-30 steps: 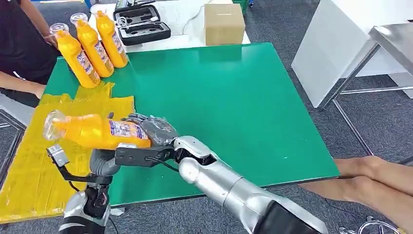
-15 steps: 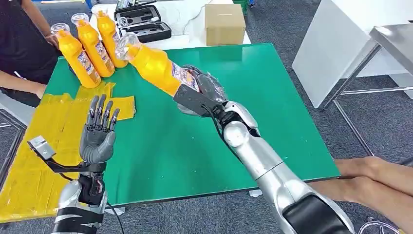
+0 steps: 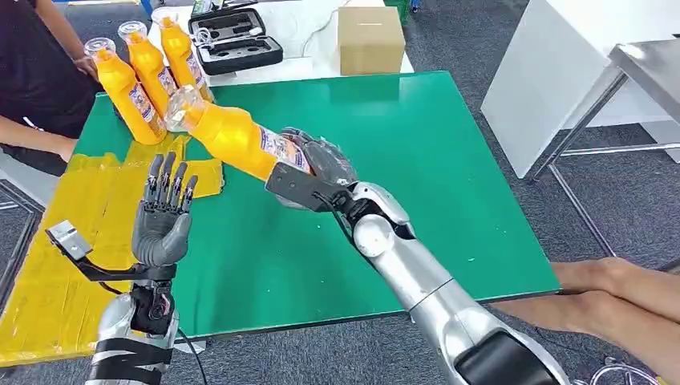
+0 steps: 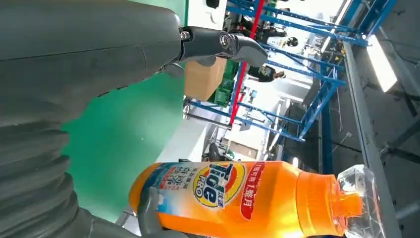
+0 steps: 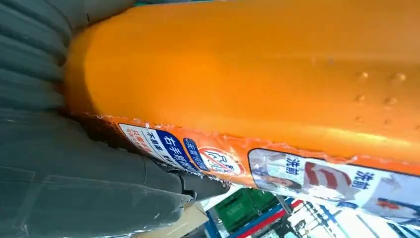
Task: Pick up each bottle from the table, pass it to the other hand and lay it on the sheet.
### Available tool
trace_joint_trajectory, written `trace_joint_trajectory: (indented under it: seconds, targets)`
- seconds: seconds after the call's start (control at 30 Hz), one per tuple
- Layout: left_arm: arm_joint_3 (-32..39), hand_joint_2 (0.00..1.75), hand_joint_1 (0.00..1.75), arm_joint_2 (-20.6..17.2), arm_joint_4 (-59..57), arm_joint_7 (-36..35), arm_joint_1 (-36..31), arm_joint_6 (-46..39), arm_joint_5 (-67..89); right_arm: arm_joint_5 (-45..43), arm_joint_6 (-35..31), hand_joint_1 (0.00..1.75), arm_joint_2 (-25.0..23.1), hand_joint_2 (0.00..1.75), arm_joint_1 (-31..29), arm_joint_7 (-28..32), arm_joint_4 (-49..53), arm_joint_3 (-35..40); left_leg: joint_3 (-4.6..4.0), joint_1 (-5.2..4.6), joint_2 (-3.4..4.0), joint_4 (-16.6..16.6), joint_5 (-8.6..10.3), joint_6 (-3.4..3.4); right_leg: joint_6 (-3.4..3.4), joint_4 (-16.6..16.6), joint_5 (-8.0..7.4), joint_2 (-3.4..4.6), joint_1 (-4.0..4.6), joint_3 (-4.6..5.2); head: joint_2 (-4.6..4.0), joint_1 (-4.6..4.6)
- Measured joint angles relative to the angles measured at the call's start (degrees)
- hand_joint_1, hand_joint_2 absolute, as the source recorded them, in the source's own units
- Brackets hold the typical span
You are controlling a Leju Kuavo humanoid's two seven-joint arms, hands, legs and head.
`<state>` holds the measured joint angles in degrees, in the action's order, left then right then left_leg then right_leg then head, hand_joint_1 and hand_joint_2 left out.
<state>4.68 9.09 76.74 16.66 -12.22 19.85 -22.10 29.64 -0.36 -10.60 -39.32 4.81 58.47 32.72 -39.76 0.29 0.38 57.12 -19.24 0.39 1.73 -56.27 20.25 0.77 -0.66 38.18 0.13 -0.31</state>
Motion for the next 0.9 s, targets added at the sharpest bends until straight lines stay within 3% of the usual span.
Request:
trace_joint_trajectory:
  seconds: [0.37, 0.9]
  targets:
    - [0.0, 1.75, 0.00, 0.3, -0.4, 0.1, -0.8, 0.9, 0.2, 2.2, 1.9, 1.75, -4.7, 1.75, 2.1, 0.1, -3.3, 8.4, 0.00, 0.04, 0.02, 0.0, -0.01, -0.04, -0.09, 0.0, 0.07, 0.00, 0.05, 0.04, 0.00, 0.00]
    - [-1.8, 1.75, 0.00, 0.3, -2.3, 0.5, -1.9, 3.1, 2.7, 0.6, 2.3, 1.75, -8.5, 1.75, 0.6, 0.1, -10.8, 12.1, 0.00, 0.03, 0.02, 0.0, -0.01, -0.03, -0.07, 0.0, 0.05, 0.00, 0.04, 0.03, 0.00, -0.02]
